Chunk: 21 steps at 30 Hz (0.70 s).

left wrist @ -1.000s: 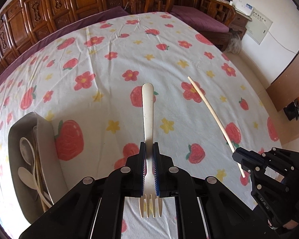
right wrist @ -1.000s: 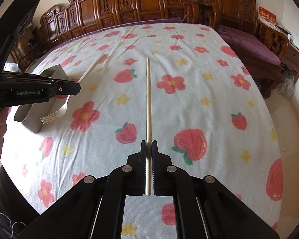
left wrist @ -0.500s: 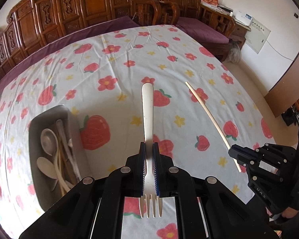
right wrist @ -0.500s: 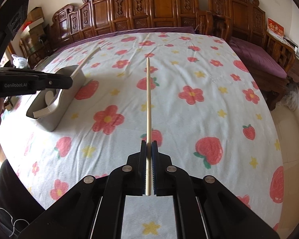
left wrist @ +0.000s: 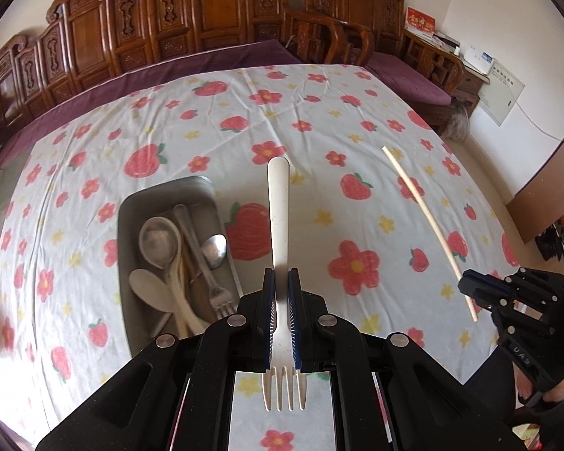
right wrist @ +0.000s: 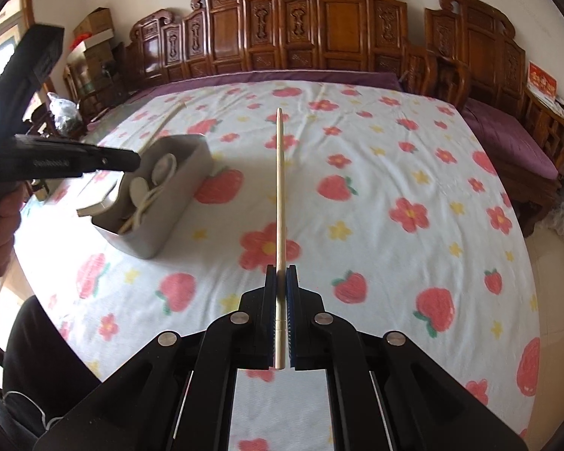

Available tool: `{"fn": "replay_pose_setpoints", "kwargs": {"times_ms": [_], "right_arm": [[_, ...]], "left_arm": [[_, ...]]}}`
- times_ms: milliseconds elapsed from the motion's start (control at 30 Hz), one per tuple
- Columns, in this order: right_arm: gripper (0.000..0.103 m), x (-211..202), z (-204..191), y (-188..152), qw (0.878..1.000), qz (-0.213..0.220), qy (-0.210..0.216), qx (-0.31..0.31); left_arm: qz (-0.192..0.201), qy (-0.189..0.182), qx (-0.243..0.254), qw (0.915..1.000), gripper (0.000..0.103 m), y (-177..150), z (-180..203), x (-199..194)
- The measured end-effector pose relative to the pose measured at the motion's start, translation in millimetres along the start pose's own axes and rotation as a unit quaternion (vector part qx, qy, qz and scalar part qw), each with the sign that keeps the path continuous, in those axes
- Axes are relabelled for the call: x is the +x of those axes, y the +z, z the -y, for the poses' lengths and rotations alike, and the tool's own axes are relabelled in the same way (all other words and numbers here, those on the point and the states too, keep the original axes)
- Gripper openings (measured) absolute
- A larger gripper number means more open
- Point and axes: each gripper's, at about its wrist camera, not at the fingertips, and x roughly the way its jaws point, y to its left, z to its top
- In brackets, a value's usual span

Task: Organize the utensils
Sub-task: 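Carry the white fork with the left tool while the right tool carries the chopstick to the tray, then lower the white fork into the tray and open the left tool while the right tool drops the chopstick in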

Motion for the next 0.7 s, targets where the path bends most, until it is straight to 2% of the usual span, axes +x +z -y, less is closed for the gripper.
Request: {"fn": "replay_pose_setpoints", "kwargs": {"times_ms": [367,700], "right_arm": [[0.006,10.5,-52.0,24.0,1.0,-0.005,0.015,-0.02],[0.006,32.2,-98.8,34.5,0.998,-0.026,0.03,-0.048]], "left_arm": [[-0.006,0.0,-0.052,0.9986,0.006,-13.0,-66.7,8.5],[-0.013,-0.004,-0.085,0.9963,0.006,-29.2,-106.3,29.6]]}}
